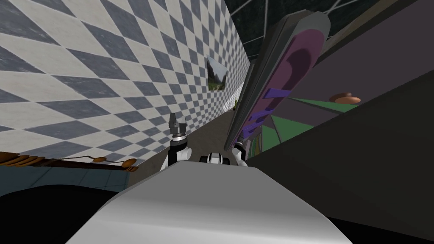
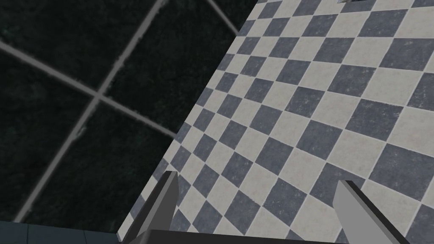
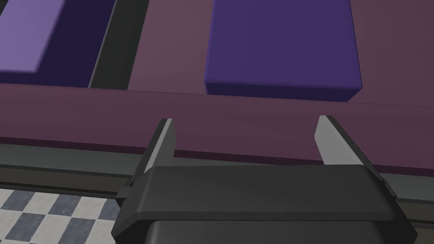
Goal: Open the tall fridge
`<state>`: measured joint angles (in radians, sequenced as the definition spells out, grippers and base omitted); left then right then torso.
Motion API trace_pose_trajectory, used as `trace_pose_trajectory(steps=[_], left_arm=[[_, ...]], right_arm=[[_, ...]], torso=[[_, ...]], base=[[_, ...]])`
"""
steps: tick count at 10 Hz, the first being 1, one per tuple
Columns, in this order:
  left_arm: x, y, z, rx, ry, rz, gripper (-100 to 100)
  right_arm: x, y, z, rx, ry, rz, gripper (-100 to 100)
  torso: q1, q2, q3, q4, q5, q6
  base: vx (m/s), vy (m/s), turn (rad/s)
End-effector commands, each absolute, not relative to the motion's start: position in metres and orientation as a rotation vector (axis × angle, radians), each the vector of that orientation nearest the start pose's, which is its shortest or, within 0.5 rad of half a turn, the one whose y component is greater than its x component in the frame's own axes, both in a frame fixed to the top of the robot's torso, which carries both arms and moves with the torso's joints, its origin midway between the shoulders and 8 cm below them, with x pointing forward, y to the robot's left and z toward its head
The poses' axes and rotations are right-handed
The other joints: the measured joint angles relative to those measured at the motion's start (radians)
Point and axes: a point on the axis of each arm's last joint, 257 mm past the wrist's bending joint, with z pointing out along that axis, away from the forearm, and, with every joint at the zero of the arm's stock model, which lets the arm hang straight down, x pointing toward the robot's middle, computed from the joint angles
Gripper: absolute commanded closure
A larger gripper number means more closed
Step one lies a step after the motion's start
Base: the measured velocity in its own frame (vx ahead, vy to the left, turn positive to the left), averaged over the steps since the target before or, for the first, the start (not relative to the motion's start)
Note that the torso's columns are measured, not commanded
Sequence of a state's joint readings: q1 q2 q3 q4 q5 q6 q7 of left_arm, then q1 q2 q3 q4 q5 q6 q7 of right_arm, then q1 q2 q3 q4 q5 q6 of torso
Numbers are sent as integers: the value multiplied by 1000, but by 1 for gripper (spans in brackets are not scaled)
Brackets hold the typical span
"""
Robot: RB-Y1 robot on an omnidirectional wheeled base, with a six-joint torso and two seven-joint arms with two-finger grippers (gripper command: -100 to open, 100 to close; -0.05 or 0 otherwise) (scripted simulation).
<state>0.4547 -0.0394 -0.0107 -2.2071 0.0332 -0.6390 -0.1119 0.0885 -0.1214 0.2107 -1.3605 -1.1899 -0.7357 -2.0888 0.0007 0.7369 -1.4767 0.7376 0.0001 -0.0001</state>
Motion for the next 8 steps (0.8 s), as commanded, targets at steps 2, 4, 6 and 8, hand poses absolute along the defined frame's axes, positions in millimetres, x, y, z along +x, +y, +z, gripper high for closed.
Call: trace_pose_trajectory(steps=[2,4,6,8], left_arm=[[336,278,32,-586,507,-1262,0],[336,278,32,-586,507,-1262,0],[336,278,32,-586,507,-1262,0],[336,278,32,-586,507,-1262,0]], right_arm=[[465,-318,-292,-900,1547,-1605,-100],[465,-318,-291,-899,1547,-1604,-100],[469,-317,-287,-898,1545,-1602,-100],[467,-327,-285,-873,1567,-1631,100]], torso=[[-2,4,2,1,0,0],[-4,5,3,1,-1,0],[-4,-1,0,0,-1,0],[0,2,1,1,0,0]], base=[[75,89,-30],[20,27,-6],[55,-26,-34],[82,33,-37]])
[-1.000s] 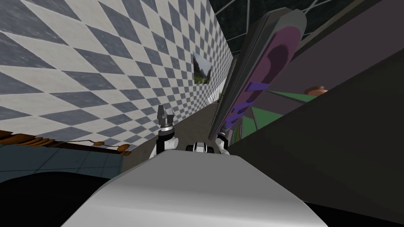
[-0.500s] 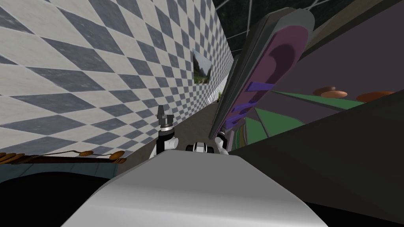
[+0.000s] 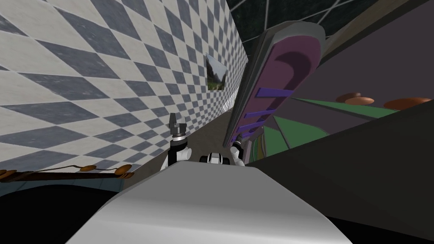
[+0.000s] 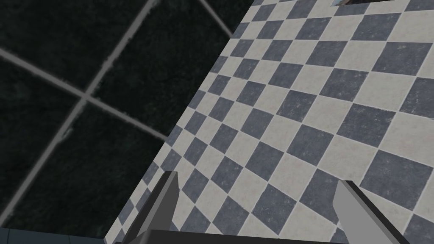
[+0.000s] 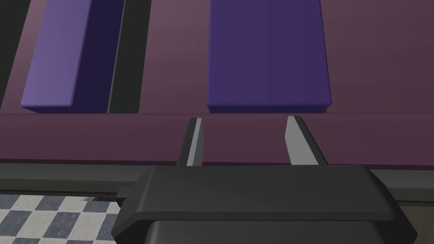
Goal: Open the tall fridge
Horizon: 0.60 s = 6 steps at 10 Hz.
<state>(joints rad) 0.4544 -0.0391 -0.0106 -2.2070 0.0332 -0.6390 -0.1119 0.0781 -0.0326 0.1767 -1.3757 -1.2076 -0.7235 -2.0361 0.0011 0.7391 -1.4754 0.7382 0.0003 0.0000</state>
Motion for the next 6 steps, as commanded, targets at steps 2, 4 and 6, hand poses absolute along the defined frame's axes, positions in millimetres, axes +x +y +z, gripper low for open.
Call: trace_pose_trajectory(steps=[2,4,6], left_arm=[[336,278,32,-586,507,-1262,0],[336,278,32,-586,507,-1262,0],[336,278,32,-586,507,-1262,0]], right_arm=[[465,-332,-284,-860,1580,-1645,100],[462,-342,-282,-832,1605,-1673,100],[458,-352,-281,-805,1631,-1701,100]], torso=[[6,-8,-5,-2,2,0],[1,-2,-1,-1,0,0],[-4,0,0,0,-1,0]], base=[[213,154,-44],[216,196,-57],[204,167,-64]])
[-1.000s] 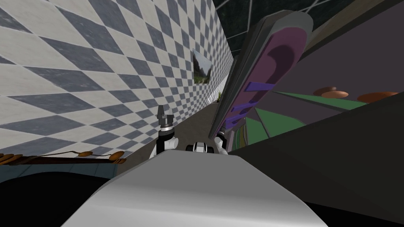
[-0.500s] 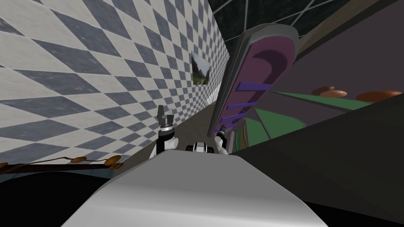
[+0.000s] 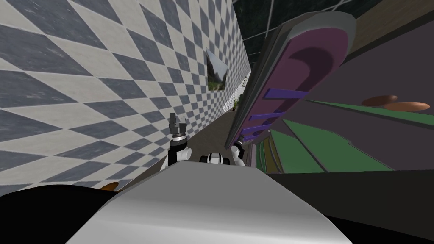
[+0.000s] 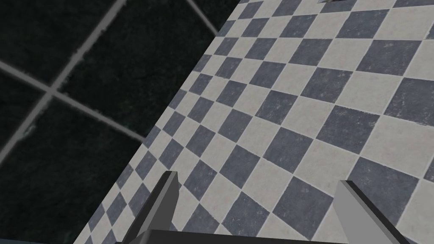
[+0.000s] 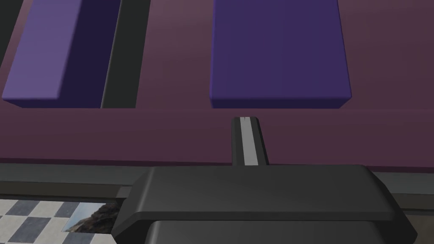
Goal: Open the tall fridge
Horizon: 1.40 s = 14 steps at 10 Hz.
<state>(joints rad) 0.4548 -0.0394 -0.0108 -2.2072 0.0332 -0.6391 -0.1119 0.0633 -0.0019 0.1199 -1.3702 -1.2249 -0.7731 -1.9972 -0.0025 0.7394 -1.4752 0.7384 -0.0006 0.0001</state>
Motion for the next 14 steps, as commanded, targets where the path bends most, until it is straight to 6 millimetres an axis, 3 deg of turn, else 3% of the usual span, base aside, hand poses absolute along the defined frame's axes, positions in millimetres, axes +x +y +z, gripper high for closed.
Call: trace_pose_trajectory(steps=[1,4,5,10,14], left_arm=[[336,278,32,-586,507,-1262,0],[336,278,32,-586,507,-1262,0],[336,278,32,-586,507,-1262,0],[336,278,32,-586,507,-1262,0],[336,278,32,-586,507,-1262,0]], right_arm=[[456,-356,-280,-792,1644,-1714,100],[454,-362,-281,-774,1662,-1731,100],[454,-375,-276,-790,1637,-1769,-100],[449,-421,-258,-836,1559,-1894,-100],[438,-449,-251,-818,1561,-1970,-100]], torso=[[1,0,0,0,0,0],[2,-3,-2,-1,1,0],[-3,4,2,1,-1,0],[4,-3,-2,-1,1,0],[4,-4,-3,-1,1,0]], base=[[191,178,-55],[181,142,-44],[33,26,2],[42,24,-10],[160,80,-25]])
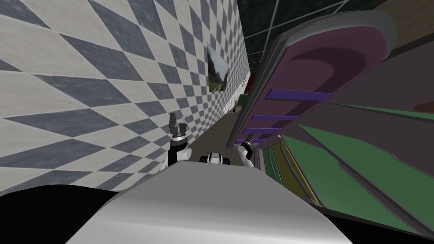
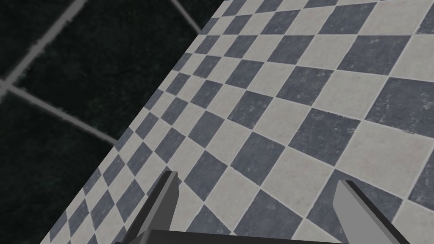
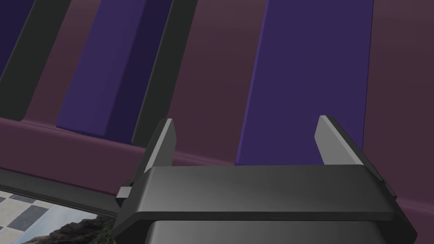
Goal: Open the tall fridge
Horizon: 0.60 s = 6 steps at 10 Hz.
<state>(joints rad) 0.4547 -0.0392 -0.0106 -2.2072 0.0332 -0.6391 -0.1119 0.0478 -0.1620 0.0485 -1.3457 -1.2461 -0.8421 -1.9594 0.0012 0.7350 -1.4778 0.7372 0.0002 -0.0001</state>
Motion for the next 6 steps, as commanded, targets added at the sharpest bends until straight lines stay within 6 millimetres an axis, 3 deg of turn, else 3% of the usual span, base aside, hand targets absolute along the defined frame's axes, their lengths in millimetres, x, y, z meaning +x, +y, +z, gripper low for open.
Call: trace_pose_trajectory(steps=[1,6], left_arm=[[336,278,32,-586,507,-1262,0],[336,278,32,-586,507,-1262,0]], right_arm=[[434,-455,-250,-806,1569,-1982,-100],[415,-474,-253,-715,1638,-2018,-100]], torso=[[1,1,0,0,0,0],[-1,3,2,1,0,0]], base=[[181,100,-33],[186,127,-30]])
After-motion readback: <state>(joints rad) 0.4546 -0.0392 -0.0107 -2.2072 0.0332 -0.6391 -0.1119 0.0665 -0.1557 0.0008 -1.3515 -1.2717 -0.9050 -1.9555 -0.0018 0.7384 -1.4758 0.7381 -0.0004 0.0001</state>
